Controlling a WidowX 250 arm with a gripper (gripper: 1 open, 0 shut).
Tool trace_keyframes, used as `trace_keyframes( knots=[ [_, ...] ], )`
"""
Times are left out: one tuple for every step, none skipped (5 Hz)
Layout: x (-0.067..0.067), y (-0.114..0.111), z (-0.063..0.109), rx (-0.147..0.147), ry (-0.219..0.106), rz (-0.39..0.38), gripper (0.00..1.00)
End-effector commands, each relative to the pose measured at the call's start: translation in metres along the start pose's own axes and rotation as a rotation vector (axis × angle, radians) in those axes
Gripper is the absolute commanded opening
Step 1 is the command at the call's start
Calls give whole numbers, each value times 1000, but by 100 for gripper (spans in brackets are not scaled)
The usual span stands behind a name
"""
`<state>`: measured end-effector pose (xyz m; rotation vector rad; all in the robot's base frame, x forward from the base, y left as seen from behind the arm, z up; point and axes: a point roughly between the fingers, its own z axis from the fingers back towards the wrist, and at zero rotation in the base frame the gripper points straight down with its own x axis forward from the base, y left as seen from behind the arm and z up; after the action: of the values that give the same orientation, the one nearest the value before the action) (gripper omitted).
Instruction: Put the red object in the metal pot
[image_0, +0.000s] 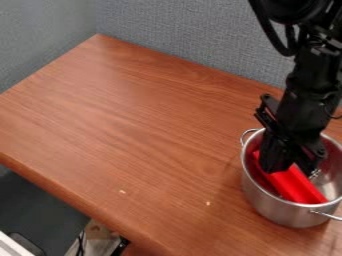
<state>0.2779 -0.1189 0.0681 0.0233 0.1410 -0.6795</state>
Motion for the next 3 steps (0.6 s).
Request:
trace_keyframes(
  knots=[
    [0,-2,20,30,-58,-15,0],
    [-1,-2,23,35,-64,-17,0],
    [-2,-2,26,40,-70,-19,0]
  ],
)
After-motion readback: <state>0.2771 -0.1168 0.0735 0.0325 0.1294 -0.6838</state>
